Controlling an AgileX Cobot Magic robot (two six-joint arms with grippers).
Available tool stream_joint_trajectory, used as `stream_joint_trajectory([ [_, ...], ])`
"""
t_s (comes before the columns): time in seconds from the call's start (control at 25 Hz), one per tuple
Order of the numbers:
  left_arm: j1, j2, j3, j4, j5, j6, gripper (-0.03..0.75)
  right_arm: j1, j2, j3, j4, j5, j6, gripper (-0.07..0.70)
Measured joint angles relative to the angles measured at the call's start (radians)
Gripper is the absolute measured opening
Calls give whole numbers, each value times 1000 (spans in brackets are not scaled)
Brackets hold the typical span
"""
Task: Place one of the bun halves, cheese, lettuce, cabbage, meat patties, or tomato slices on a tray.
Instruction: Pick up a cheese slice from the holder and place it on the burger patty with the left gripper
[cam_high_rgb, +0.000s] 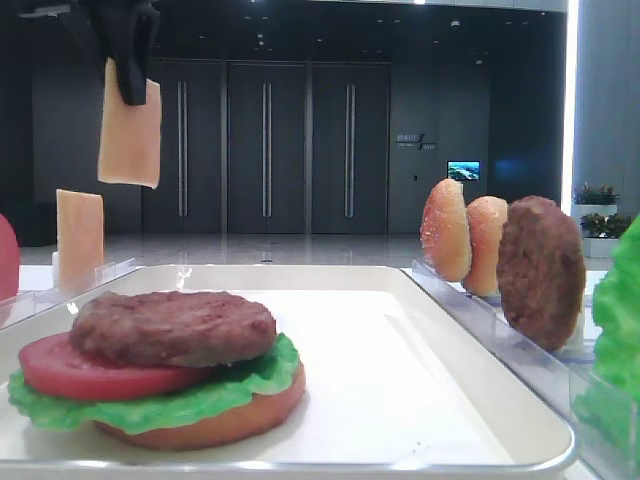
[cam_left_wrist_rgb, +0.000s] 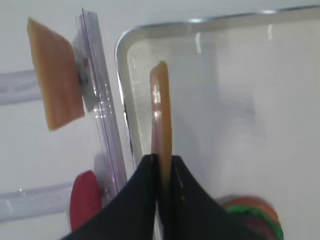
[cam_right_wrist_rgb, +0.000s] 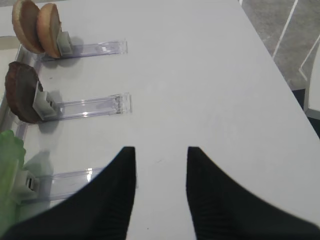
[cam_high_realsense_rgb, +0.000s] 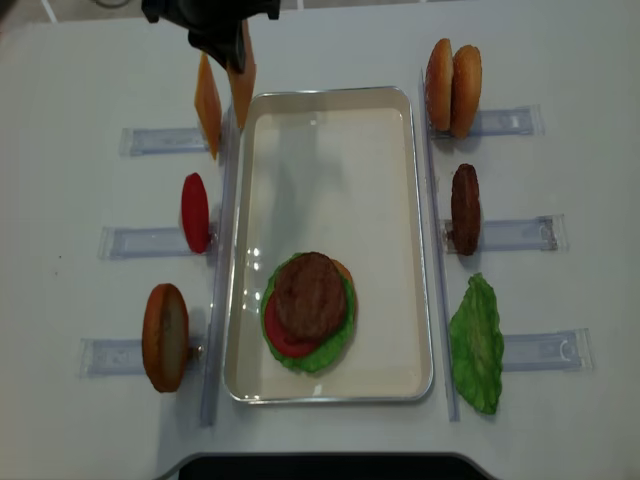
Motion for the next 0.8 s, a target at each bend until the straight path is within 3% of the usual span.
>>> stream_joint_trajectory([
  [0.32, -85, -330, 345, 4, 3, 3, 28, 0, 0, 0, 0, 0, 0, 244],
  [0.56, -107, -535, 569, 7, 3, -34, 28, 0, 0, 0, 0, 0, 0, 244],
  [0.8, -110, -653, 690, 7, 7, -64, 28, 0, 0, 0, 0, 0, 0, 244],
])
